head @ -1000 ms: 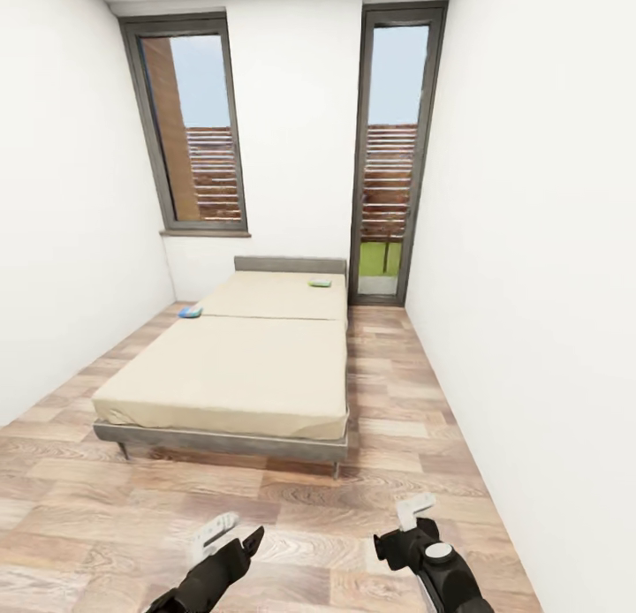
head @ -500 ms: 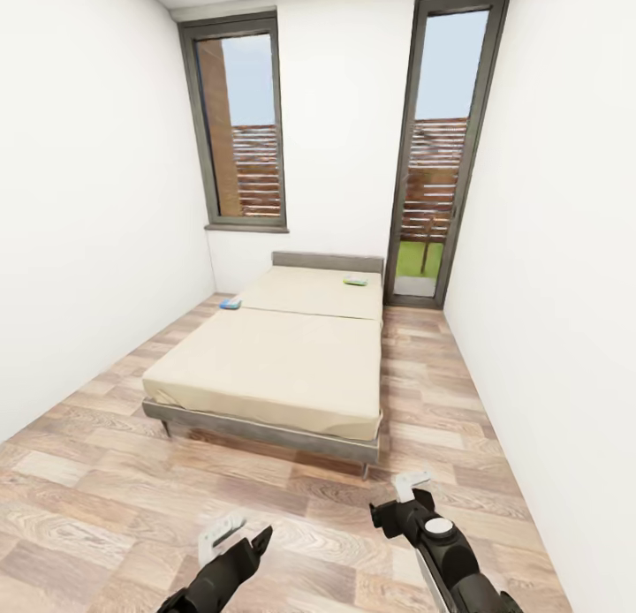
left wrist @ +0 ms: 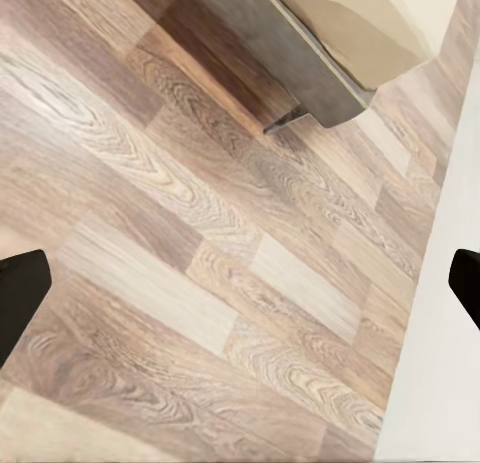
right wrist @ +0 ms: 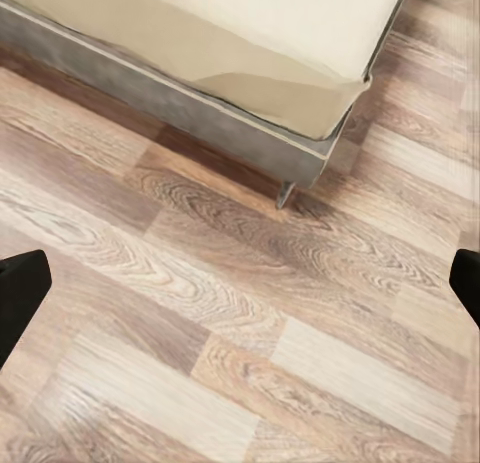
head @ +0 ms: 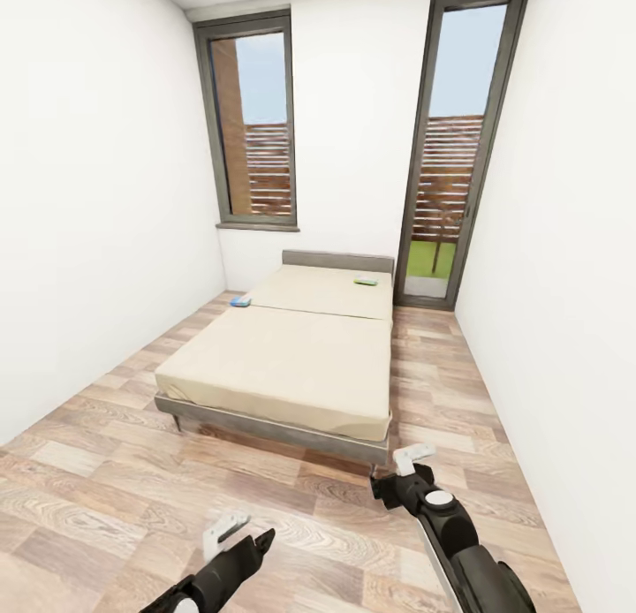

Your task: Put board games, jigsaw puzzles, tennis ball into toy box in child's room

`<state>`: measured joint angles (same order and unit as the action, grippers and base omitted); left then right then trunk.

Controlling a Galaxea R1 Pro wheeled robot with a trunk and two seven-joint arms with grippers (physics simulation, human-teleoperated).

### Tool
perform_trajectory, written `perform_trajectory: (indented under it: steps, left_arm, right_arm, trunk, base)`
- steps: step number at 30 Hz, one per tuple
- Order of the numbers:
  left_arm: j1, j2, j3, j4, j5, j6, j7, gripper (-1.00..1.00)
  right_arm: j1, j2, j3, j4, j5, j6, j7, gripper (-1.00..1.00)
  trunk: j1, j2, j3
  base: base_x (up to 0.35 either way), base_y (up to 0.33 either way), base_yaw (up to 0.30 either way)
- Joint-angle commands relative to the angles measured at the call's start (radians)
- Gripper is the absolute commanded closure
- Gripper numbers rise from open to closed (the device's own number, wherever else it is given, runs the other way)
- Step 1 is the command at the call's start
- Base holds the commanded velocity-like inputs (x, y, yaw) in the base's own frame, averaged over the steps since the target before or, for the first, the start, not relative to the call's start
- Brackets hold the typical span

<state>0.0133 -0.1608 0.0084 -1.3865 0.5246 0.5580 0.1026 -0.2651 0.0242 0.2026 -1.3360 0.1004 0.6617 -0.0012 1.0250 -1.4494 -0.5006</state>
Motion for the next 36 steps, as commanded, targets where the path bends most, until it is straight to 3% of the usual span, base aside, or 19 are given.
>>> perform_trajectory:
  steps: [1,4,6,7,9,10,11,12,14,15,16,17,19,20,22,26,31,36]
  left_arm:
    - [-0.001,-0.001,0.001,-0.002,0.011,0.006,0.008,-1.0]
    - [-0.043,-0.001,0.001,0.024,0.01,0.032,0.035,-1.0]
    - [-0.095,-0.002,0.001,0.072,0.01,0.049,0.052,-1.0]
    - [-0.095,-0.002,0.001,0.072,0.01,0.049,0.052,-1.0]
    - [-0.157,-0.002,0.001,0.136,0.01,0.059,0.065,-1.0]
    - [-0.157,-0.002,0.001,0.136,0.01,0.059,0.065,-1.0]
    - [-0.191,-0.002,0.001,0.174,0.01,0.063,0.07,-1.0]
    - [-0.191,-0.002,0.001,0.174,0.01,0.063,0.07,-1.0]
    - [-0.256,-0.003,0.0,0.253,0.009,0.069,0.077,-1.0]
    - [-0.256,-0.003,0.0,0.253,0.009,0.069,0.077,-1.0]
    - [-0.286,-0.002,0.0,0.283,0.009,0.071,0.079,-1.0]
    - [-0.286,-0.002,0.0,0.283,0.009,0.071,0.079,-1.0]
    - [-0.34,-0.002,0.0,0.321,0.008,0.074,0.083,-1.0]
    - [-0.34,-0.002,0.0,0.321,0.008,0.074,0.083,-1.0]
    - [-0.384,-0.003,0.0,0.324,0.009,0.077,0.084,-1.0]
    - [-0.415,-0.004,-0.002,0.301,0.009,0.079,0.085,-1.0]
    - [-0.442,-0.013,-0.018,0.261,0.01,0.082,0.084,-1.0]
    - [-0.459,-0.014,-0.046,0.228,0.01,0.085,0.084,-1.0]
  right_arm:
    - [-0.001,0.0,0.001,-0.001,0.008,0.007,0.0,-1.0]
    - [-0.043,-0.002,-0.016,0.024,0.006,0.047,0.0,-1.0]
    - [-0.098,-0.003,-0.064,0.08,0.005,0.075,0.0,-1.0]
    - [-0.098,-0.003,-0.064,0.08,0.005,0.075,0.0,-1.0]
    - [-0.172,-0.005,-0.143,0.156,0.003,0.092,0.0,-1.0]
    - [-0.172,-0.005,-0.143,0.156,0.003,0.092,0.0,-1.0]
    - [-0.21,-0.005,-0.189,0.196,0.003,0.098,0.0,-1.0]
    - [-0.21,-0.005,-0.189,0.196,0.003,0.098,0.0,-1.0]
    - [-0.275,-0.007,-0.287,0.274,0.002,0.106,0.0,-1.0]
    - [-0.275,-0.007,-0.287,0.274,0.002,0.106,0.0,-1.0]
    - [-0.299,-0.007,-0.332,0.306,0.002,0.109,0.0,-1.0]
    - [-0.299,-0.007,-0.332,0.306,0.002,0.109,0.0,-1.0]
    - [-0.333,-0.007,-0.399,0.352,0.001,0.111,0.0,-1.0]
    - [-0.333,-0.007,-0.399,0.352,0.001,0.111,0.0,-1.0]
    - [-0.355,-0.007,-0.435,0.379,0.0,0.11,0.003,-1.0]
    - [-0.369,-0.007,-0.444,0.39,0.0,0.109,0.014,-1.0]
    - [-0.382,-0.008,-0.423,0.393,0.0,0.108,0.057,-1.0]
    - [-0.389,-0.012,-0.403,0.394,0.003,0.107,0.162,-1.0]
  trunk:
    - [0.0,-0.001,-0.001]
    - [0.0,-0.001,-0.001]
    - [0.0,-0.001,-0.001]
    - [0.0,-0.001,-0.001]
    - [0.0,-0.001,-0.001]
    - [0.0,-0.001,-0.001]
    - [0.0,-0.001,-0.001]
    - [0.0,-0.001,-0.001]
    - [0.0,-0.001,-0.001]
    - [0.0,-0.001,-0.001]
    - [0.0,-0.001,-0.001]
    - [0.0,-0.001,-0.002]
    - [0.0,-0.001,-0.002]
    - [0.0,-0.001,-0.002]
    - [0.0,-0.001,-0.002]
    - [0.0,-0.001,-0.002]
    - [0.0,-0.001,-0.002]
    - [0.0,-0.001,-0.002]
  base:
    - [0.0,0.0,0.03]
    - [0.0,0.0,0.021]
    - [0.0,0.0,0.014]
    - [0.0,0.0,0.012]
    - [0.0,0.0,0.009]
    - [0.0,0.0,0.008]
    - [0.0,0.0,0.006]
    - [0.0,0.0,0.006]
    - [0.0,0.0,0.005]
    - [0.0,0.0,0.004]
    - [0.0,0.0,0.003]
    - [0.0,0.0,0.003]
    - [0.0,0.0,0.002]
    - [0.0,0.0,0.002]
    - [0.0,0.0,0.001]
    - [0.0,0.0,0.001]
    - [0.0,0.0,0.0]
    - [0.0,0.0,0.0]
